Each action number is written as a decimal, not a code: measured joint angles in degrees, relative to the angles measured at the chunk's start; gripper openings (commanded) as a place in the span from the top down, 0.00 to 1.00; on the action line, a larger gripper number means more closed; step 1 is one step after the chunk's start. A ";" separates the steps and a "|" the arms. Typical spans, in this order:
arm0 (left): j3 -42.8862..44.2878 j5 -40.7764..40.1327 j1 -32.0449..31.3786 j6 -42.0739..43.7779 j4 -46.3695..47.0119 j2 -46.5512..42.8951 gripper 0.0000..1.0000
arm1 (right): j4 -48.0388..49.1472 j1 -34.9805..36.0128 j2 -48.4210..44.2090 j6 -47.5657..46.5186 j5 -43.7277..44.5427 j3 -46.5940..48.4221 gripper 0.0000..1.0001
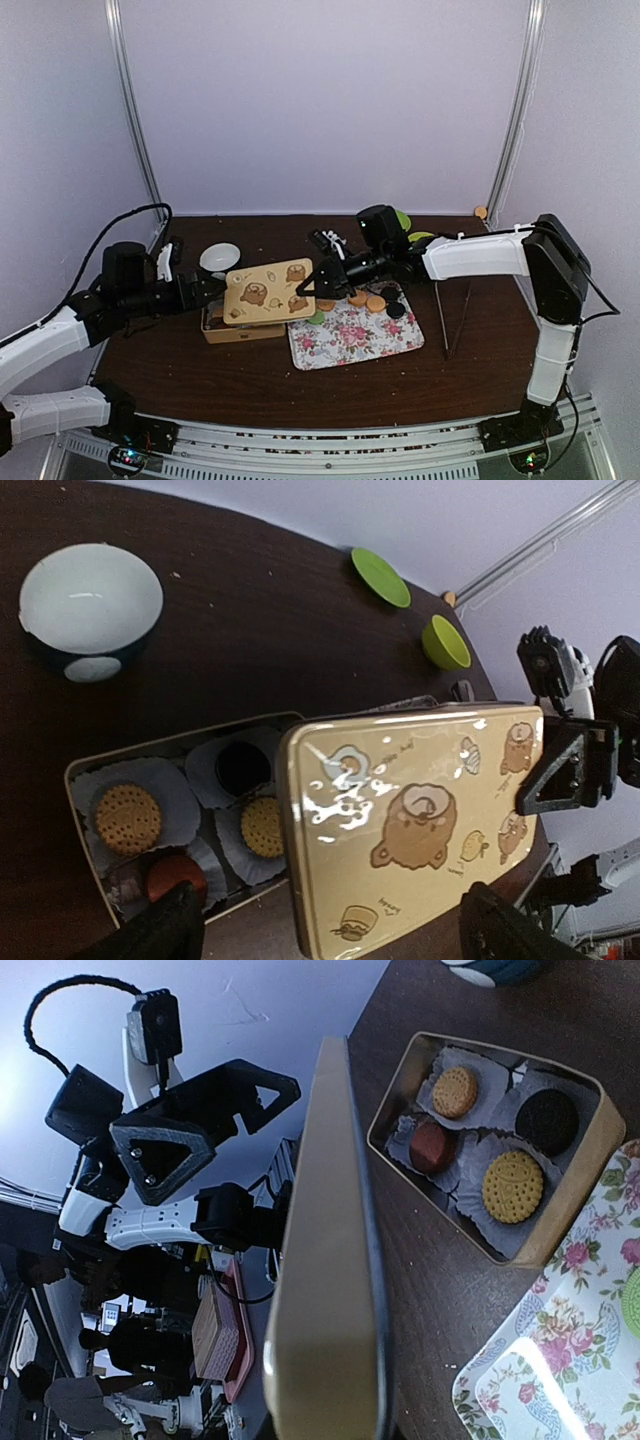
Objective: Pack the cookies
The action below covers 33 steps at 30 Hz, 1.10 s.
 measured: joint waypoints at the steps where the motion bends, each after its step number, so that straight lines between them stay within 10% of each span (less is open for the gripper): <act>1: 0.00 2.38 0.52 -0.02 0.07 1.01 0.09 | -0.63 0.00 0.83 -0.46 -0.72 0.26 1.00; 10: -1.14 14.23 3.50 -2.60 6.45 4.55 0.13 | -3.28 -0.07 6.93 -1.75 -4.92 4.83 1.00; 33: -1.64 6.58 7.61 -0.46 1.07 10.38 0.12 | -5.40 -1.86 22.58 2.23 -8.44 22.34 1.00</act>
